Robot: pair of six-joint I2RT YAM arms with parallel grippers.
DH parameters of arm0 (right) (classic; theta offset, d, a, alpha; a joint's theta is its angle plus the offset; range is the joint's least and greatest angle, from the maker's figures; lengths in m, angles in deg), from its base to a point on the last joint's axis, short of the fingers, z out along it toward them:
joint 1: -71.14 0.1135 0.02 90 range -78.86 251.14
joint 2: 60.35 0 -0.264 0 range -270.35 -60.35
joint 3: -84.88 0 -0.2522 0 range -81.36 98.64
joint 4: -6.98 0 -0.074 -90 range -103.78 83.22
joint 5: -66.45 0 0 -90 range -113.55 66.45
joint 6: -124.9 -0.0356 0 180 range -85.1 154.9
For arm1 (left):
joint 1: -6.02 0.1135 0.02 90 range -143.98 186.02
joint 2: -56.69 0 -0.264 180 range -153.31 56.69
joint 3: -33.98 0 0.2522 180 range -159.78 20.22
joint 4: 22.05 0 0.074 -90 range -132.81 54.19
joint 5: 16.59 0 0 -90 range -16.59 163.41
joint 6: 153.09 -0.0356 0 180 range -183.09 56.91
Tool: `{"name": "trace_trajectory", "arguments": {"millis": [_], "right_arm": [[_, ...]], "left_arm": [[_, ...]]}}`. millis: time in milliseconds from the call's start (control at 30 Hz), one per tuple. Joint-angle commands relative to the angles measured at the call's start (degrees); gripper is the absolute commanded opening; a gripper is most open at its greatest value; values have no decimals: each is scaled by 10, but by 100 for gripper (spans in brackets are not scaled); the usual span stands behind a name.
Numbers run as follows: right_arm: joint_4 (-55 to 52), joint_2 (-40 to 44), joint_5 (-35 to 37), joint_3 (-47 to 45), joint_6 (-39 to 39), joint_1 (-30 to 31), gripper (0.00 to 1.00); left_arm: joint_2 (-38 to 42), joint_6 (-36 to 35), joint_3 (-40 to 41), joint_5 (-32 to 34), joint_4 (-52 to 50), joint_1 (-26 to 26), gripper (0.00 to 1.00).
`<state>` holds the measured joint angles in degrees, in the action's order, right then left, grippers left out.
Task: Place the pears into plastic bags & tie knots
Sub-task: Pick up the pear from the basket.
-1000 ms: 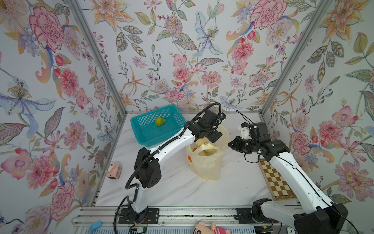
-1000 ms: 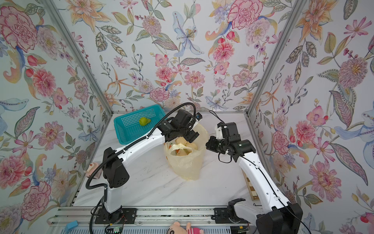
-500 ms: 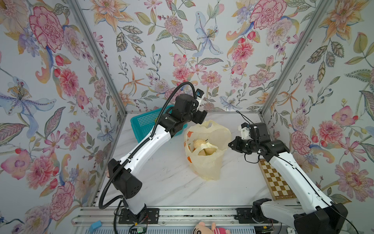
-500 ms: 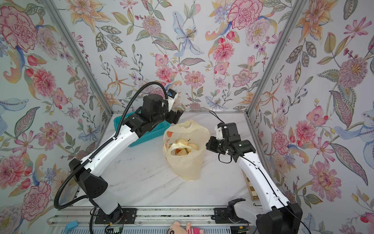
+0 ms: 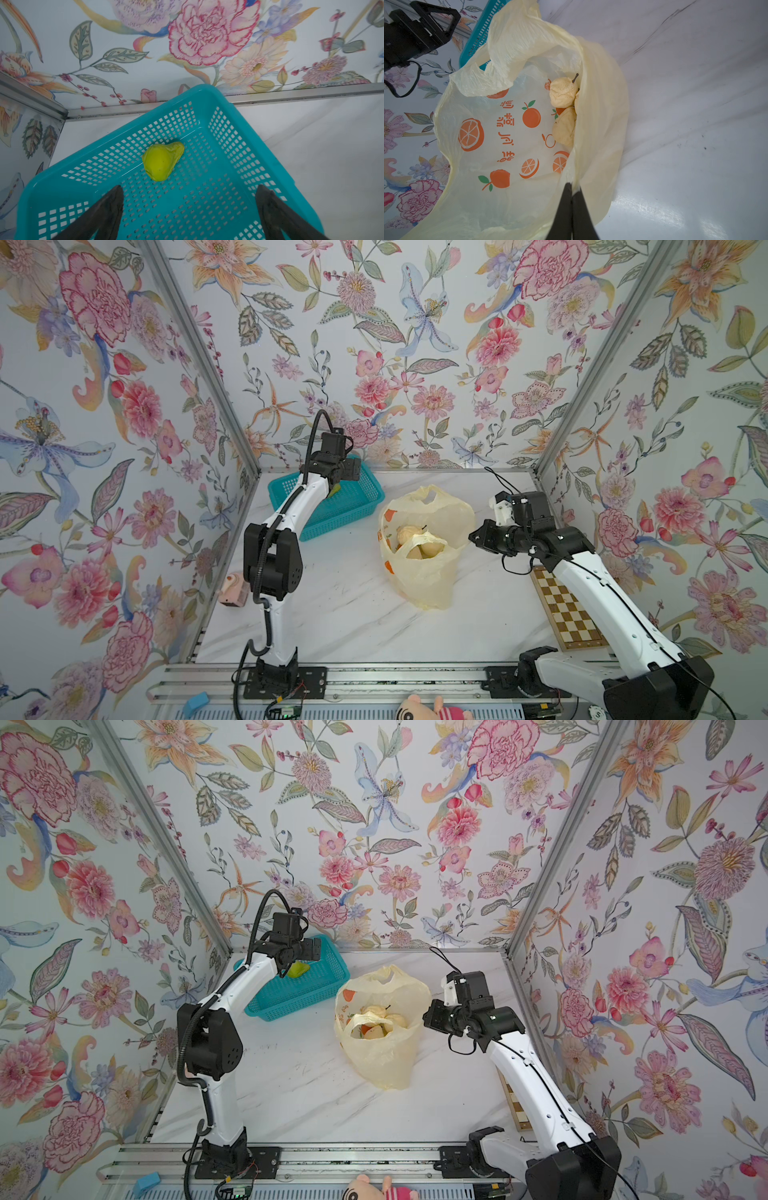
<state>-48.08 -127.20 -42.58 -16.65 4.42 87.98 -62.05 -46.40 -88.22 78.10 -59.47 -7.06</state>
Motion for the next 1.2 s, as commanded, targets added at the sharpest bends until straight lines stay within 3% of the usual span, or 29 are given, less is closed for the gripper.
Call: {"name": "trace_trajectory", "arguments": {"millis": [0, 133, 533, 900, 1167], "right_arm": [[-7, -8, 7, -5, 2, 1, 0], [-6, -13, 7, -5, 1, 2, 0], [1, -32, 8, -5, -4, 4, 0], [4, -40, 5, -5, -4, 5, 0], [4, -37, 3, -3, -2, 5, 0]], "left_arm": [[-44, 71, -30, -51, 37, 29, 100], [-99, 100, -55, -79, 47, 55, 100], [-179, 199, -13, -157, 150, 102, 98], [-207, 211, -12, -120, 134, 103, 97], [-179, 219, 39, -128, 182, 104, 68]]}}
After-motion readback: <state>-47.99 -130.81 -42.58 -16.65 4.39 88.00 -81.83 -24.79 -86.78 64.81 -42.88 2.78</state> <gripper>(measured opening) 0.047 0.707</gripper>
